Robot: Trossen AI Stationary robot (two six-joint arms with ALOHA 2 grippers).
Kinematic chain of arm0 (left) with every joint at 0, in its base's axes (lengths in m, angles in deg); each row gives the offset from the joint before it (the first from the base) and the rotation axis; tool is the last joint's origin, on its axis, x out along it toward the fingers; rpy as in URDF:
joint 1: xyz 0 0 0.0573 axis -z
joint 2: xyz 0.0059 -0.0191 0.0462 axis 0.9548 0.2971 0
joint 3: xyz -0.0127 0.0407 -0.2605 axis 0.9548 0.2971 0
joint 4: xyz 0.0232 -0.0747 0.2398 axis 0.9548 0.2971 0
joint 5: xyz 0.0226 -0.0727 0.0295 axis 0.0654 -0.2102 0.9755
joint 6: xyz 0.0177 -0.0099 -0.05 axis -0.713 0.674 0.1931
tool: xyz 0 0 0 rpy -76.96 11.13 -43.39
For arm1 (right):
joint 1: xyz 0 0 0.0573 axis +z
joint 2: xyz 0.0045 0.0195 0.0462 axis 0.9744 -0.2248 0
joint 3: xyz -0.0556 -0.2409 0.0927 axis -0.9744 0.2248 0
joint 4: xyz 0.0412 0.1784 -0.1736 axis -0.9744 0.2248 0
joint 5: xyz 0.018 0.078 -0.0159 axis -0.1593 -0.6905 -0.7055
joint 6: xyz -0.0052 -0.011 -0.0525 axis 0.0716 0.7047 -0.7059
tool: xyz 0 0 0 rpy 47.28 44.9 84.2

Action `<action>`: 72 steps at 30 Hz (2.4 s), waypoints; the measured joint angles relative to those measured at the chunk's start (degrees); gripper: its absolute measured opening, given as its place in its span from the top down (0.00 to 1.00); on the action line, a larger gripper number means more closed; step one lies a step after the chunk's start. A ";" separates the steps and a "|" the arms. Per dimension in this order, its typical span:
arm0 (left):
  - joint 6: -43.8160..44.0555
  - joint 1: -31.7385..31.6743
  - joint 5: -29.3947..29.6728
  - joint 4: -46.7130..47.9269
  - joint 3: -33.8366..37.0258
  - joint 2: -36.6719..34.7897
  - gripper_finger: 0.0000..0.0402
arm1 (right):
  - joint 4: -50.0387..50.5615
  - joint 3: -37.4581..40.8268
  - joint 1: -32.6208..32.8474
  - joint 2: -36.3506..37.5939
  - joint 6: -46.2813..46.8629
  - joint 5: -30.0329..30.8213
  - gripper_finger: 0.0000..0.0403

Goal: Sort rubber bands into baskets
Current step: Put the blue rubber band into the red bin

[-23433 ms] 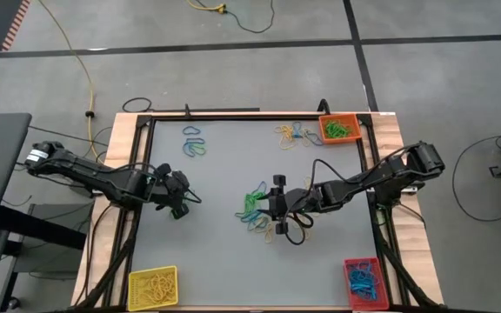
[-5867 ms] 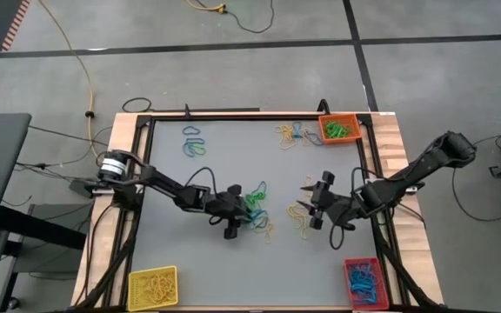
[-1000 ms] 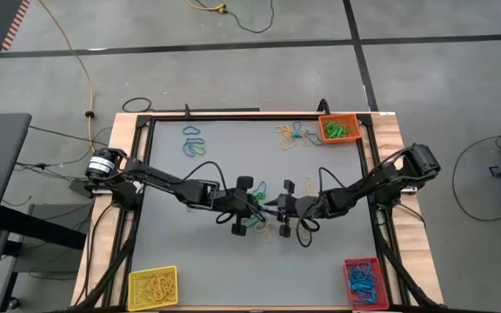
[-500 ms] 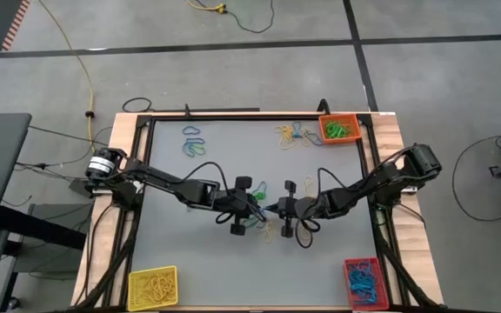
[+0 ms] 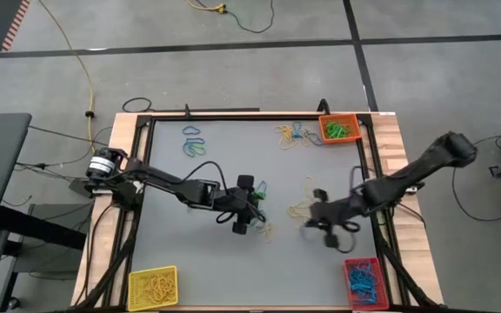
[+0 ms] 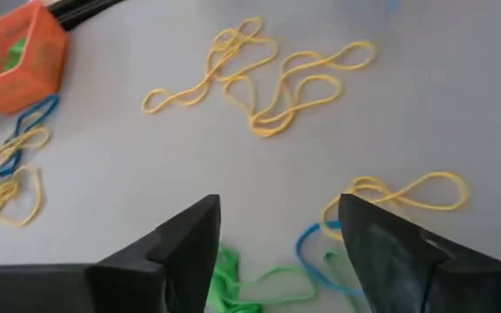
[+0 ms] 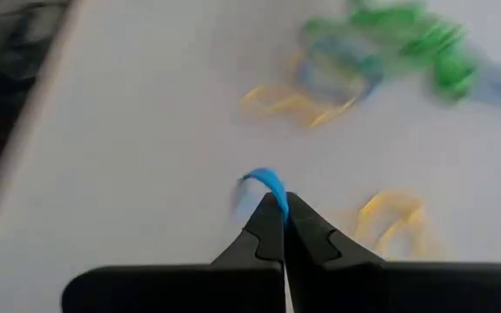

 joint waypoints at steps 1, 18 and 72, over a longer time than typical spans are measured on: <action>0.24 -0.44 0.04 -0.59 0.50 0.00 0.43 | 3.32 0.00 1.18 2.61 3.05 -2.17 0.95; 2.80 -5.12 -0.46 -14.57 9.89 0.00 0.43 | 14.80 0.02 30.37 18.22 64.89 -10.46 0.95; -3.75 -7.81 -2.82 -25.01 9.78 -0.04 0.43 | 5.85 -1.73 38.47 -4.76 79.32 -17.15 0.40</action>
